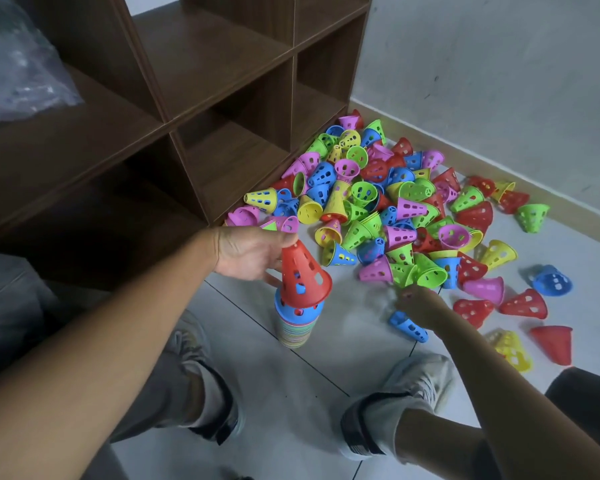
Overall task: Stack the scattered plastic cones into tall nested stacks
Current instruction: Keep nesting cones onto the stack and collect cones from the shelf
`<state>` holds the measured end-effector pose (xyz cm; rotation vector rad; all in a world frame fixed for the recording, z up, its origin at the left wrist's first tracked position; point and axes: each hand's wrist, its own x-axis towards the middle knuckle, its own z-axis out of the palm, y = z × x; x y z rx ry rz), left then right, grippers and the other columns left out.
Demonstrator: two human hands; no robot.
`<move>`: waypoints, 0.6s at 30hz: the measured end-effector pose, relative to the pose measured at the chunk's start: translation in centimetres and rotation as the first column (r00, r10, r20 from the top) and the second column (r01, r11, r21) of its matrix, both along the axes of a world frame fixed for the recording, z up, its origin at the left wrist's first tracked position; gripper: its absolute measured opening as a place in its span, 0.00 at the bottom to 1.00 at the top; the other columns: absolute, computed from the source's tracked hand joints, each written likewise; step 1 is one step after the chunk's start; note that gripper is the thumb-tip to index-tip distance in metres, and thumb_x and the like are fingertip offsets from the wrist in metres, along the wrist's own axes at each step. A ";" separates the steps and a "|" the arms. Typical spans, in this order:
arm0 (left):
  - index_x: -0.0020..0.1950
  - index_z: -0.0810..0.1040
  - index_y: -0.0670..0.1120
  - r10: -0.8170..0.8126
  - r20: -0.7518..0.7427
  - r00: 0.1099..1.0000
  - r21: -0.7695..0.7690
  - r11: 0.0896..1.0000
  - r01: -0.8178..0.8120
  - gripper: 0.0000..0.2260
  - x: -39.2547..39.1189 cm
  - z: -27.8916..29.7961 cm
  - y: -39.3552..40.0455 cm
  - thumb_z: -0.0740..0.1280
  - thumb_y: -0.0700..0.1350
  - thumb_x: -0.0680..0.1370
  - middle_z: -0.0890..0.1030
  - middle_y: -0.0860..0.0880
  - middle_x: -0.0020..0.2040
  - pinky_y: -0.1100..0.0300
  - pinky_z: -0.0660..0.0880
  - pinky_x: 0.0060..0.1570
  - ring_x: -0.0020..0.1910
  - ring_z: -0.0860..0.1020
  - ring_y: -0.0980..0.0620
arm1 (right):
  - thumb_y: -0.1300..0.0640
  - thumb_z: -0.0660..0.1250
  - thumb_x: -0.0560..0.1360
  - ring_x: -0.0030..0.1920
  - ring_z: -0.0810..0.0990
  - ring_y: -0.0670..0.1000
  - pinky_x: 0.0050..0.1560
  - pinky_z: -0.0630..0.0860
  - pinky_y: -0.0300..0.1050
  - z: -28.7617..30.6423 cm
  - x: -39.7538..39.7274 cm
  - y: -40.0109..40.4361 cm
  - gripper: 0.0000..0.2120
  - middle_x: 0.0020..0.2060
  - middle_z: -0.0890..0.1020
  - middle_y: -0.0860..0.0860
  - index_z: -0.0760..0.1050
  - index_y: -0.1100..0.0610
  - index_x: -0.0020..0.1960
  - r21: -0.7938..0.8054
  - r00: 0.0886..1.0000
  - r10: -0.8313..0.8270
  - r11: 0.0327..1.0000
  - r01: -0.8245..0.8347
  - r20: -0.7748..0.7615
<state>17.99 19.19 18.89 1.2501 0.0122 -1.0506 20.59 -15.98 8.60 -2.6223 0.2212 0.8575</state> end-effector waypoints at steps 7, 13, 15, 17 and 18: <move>0.61 0.79 0.50 -0.214 0.074 0.974 0.170 0.965 0.199 0.33 0.3 -1.0 -0.3 0.79 0.64 0.61 0.76 0.48 0.64 0.54 0.67 0.62 0.64 0.74 0.51 | 0.46 0.67 0.77 0.61 0.77 0.59 0.61 0.75 0.50 -4.2 -1.5 -1.0 0.29 0.64 0.77 0.59 0.66 0.53 0.75 -0.066 0.991 0.039 0.997 -0.048 -0.128; 0.61 0.81 0.58 0.050 0.120 0.992 0.311 0.947 -0.085 0.24 0.7 -4.4 0.7 0.71 0.66 0.68 0.76 0.56 0.68 0.48 0.65 0.68 0.70 0.69 0.51 | 0.48 0.65 0.79 0.61 0.78 0.59 0.59 0.73 0.48 -3.8 -1.7 -0.3 0.19 0.60 0.80 0.59 0.75 0.59 0.65 -0.031 0.993 -0.019 0.999 0.016 -0.115; 0.60 0.80 0.60 0.077 0.212 0.974 0.430 0.888 -0.164 0.20 0.8 -5.8 1.2 0.69 0.65 0.70 0.74 0.59 0.68 0.48 0.66 0.68 0.69 0.68 0.55 | 0.48 0.65 0.79 0.59 0.79 0.59 0.56 0.73 0.47 -4.1 -1.6 -0.4 0.19 0.58 0.81 0.59 0.77 0.60 0.62 -0.028 0.994 -0.027 0.999 0.024 -0.105; 0.59 0.80 0.59 0.073 0.338 0.938 0.550 0.794 -0.260 0.17 1.1 -7.7 1.8 0.70 0.61 0.73 0.73 0.56 0.68 0.53 0.69 0.64 0.69 0.69 0.55 | 0.48 0.65 0.79 0.57 0.79 0.59 0.52 0.73 0.45 -4.3 -1.7 -0.1 0.18 0.57 0.81 0.59 0.77 0.61 0.61 -0.013 0.995 -0.030 0.999 0.029 -0.093; 0.60 0.80 0.57 0.072 0.388 0.919 0.584 0.752 -0.305 0.15 1.2 -8.8 2.1 0.71 0.58 0.75 0.71 0.54 0.68 0.56 0.70 0.62 0.68 0.69 0.55 | 0.49 0.65 0.79 0.57 0.79 0.58 0.52 0.73 0.45 -4.5 -1.7 0.1 0.18 0.57 0.81 0.59 0.77 0.61 0.62 0.003 0.996 -0.030 1.000 0.031 -0.079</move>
